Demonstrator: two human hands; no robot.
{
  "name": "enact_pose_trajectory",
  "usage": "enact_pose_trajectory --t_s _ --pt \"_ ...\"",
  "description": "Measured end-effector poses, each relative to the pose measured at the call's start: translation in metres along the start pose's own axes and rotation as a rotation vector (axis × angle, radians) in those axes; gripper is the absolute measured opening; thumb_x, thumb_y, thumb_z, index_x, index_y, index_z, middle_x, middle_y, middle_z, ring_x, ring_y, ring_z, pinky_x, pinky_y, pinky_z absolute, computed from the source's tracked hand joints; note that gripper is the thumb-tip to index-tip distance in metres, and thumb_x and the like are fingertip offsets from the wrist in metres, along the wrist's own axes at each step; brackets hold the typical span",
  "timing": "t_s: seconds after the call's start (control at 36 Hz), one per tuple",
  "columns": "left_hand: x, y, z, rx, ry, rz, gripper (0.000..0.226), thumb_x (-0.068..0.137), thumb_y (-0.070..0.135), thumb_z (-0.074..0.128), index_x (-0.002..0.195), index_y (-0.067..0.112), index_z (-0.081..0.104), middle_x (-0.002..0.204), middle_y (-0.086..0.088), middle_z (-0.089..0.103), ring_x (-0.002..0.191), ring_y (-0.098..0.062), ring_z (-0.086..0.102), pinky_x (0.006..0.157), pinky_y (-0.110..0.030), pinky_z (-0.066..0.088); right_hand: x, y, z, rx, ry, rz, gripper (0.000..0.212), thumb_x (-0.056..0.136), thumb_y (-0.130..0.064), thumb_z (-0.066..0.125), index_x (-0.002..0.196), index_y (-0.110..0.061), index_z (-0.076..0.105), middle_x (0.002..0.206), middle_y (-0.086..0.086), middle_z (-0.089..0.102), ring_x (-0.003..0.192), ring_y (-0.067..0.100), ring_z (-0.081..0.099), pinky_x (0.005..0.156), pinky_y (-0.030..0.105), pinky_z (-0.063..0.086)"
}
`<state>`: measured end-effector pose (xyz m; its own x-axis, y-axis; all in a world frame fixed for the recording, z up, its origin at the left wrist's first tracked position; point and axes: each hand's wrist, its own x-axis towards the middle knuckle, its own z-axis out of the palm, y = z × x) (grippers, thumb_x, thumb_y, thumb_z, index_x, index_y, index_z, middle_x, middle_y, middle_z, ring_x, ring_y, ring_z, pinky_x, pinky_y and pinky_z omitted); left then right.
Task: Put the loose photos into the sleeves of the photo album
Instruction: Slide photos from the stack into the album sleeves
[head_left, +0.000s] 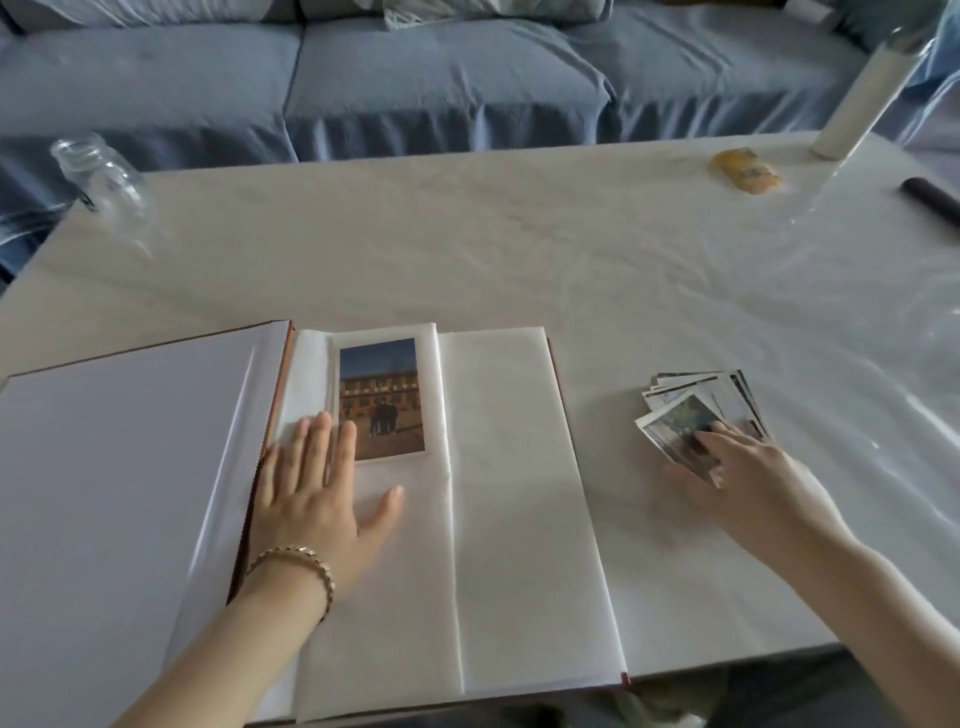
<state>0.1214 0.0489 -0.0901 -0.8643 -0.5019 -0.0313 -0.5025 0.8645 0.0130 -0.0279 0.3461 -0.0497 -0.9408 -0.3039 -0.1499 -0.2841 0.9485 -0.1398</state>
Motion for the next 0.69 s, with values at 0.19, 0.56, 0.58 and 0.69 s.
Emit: enact_pose_trajectory --t_s 0.19,0.56,0.58,0.69 --pt "0.0 0.002 -0.004 -0.003 -0.051 -0.014 0.106 0.055 0.069 -0.016 0.148 0.02 -0.008 0.155 -0.001 -0.016 0.143 -0.017 -0.016 0.109 -0.03 -0.018 0.002 0.005 -0.006 0.033 -0.029 -0.011 0.029 0.097 -0.031 0.042 0.088 -0.013 0.063 0.085 0.006 0.062 0.08 0.033 0.057 0.062 0.034 0.042" --pt "-0.001 0.004 -0.007 -0.025 -0.083 -0.016 0.107 0.056 0.071 -0.012 0.149 0.02 -0.001 0.157 -0.002 -0.008 0.144 -0.017 -0.011 0.109 -0.029 -0.017 -0.001 -0.006 0.003 -0.004 0.163 0.051 0.026 0.095 -0.021 0.046 0.09 -0.01 0.069 0.078 0.014 0.067 0.069 0.032 0.049 0.06 0.033 0.04" --pt "-0.001 0.004 -0.008 -0.03 -0.081 -0.017 0.107 0.057 0.071 -0.011 0.15 0.02 0.001 0.157 -0.002 -0.007 0.144 -0.017 -0.01 0.109 -0.029 -0.017 -0.002 -0.007 0.002 0.017 0.184 0.054 0.023 0.094 -0.018 0.049 0.088 -0.009 0.07 0.076 0.016 0.066 0.07 0.034 0.052 0.06 0.033 0.04" --pt "-0.003 0.004 -0.008 -0.044 -0.073 -0.02 0.107 0.057 0.071 -0.01 0.15 0.019 0.003 0.157 -0.002 -0.005 0.144 -0.018 -0.009 0.11 -0.029 -0.016 -0.006 -0.011 0.002 0.061 0.225 0.05 0.015 0.089 -0.02 0.059 0.088 -0.015 0.074 0.078 0.013 0.069 0.077 0.035 0.058 0.059 0.032 0.035"
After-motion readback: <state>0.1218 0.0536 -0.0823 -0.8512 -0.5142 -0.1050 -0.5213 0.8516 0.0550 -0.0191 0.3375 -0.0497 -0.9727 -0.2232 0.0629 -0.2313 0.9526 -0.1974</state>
